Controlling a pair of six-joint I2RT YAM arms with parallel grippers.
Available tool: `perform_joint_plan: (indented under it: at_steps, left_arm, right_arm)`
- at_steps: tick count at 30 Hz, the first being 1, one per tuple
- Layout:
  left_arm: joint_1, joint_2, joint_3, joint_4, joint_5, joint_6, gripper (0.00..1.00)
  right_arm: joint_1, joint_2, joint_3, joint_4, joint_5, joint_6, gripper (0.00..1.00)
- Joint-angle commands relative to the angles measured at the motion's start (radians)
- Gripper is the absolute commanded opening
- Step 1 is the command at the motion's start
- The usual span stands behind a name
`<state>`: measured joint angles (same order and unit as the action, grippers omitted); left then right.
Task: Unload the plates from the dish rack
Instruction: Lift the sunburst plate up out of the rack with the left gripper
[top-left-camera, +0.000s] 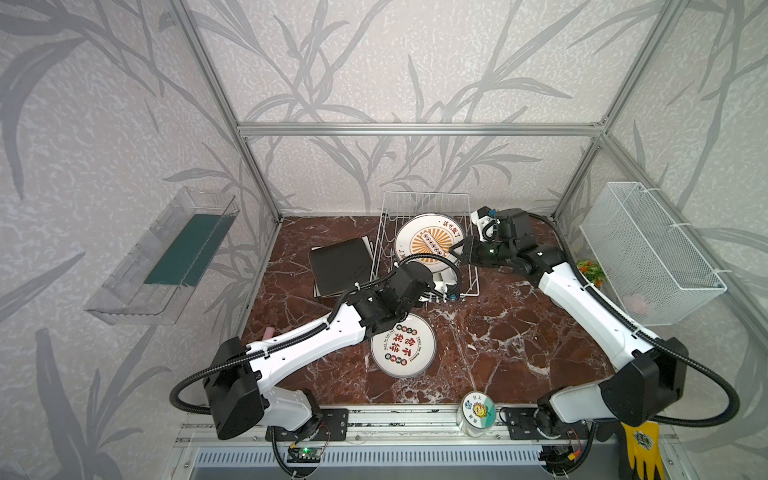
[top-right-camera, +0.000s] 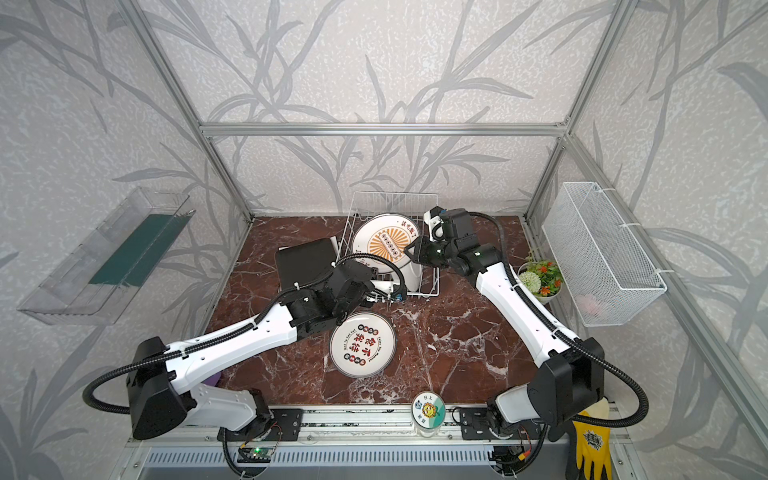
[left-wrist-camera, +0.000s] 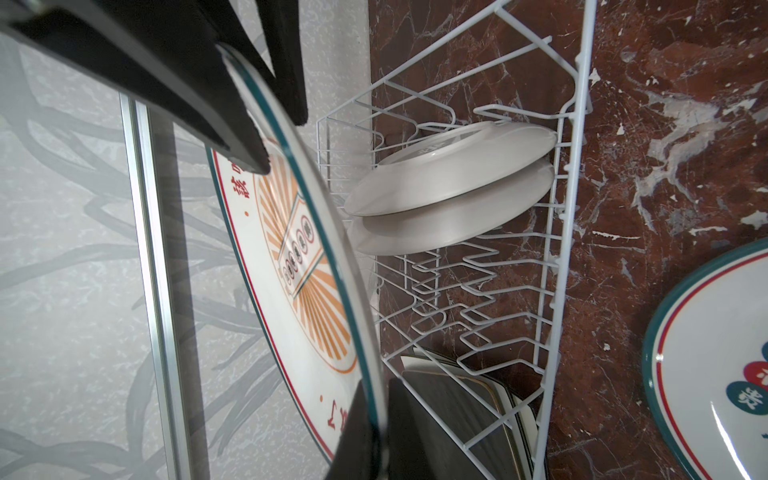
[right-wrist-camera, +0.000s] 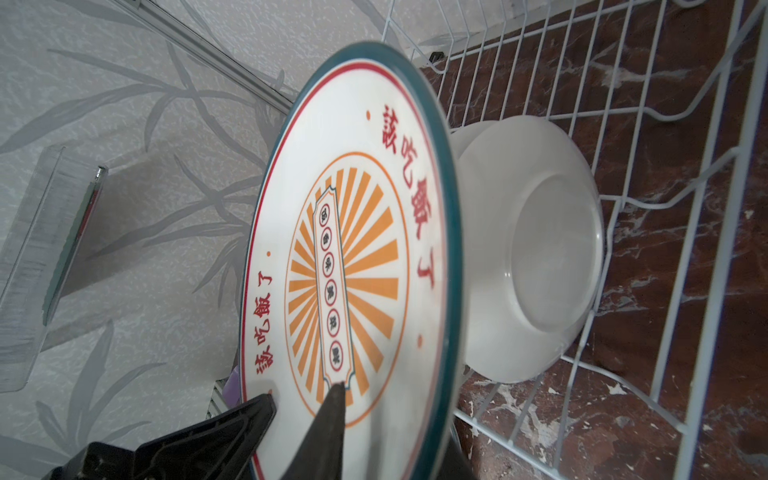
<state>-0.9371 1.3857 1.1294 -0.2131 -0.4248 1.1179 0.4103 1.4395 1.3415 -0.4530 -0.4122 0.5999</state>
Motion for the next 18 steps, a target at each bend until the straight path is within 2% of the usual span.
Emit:
perform_joint_plan:
  at_steps: [1, 10, 11, 12, 16, 17, 18]
  left_arm:
    - [-0.007, -0.014, -0.005, 0.082, 0.000, 0.016, 0.00]
    - [-0.007, -0.002, -0.009, 0.118, -0.033, -0.003, 0.00]
    - [-0.006, -0.003, -0.008, 0.117, -0.034, -0.030, 0.03]
    - [-0.006, -0.004, -0.009, 0.118, -0.034, -0.046, 0.09]
    - [-0.008, -0.010, -0.024, 0.142, -0.041, -0.068, 0.61]
    - [-0.008, -0.010, -0.023, 0.145, -0.048, -0.075, 0.70]
    - [-0.008, -0.009, -0.018, 0.134, -0.054, -0.082, 0.74]
  right_arm:
    - [0.005, 0.007, 0.008, 0.032, -0.052, -0.003, 0.21]
    - [-0.009, -0.005, 0.001, 0.050, -0.073, -0.006, 0.01]
    - [-0.013, -0.009, -0.003, 0.057, -0.076, -0.005, 0.00]
    - [-0.017, -0.012, -0.006, 0.060, -0.077, -0.004, 0.00]
    - [-0.032, -0.032, -0.020, 0.079, -0.079, 0.009, 0.00]
    - [-0.035, -0.038, -0.024, 0.084, -0.077, 0.009, 0.00]
    - [-0.039, -0.043, -0.024, 0.086, -0.076, 0.004, 0.00]
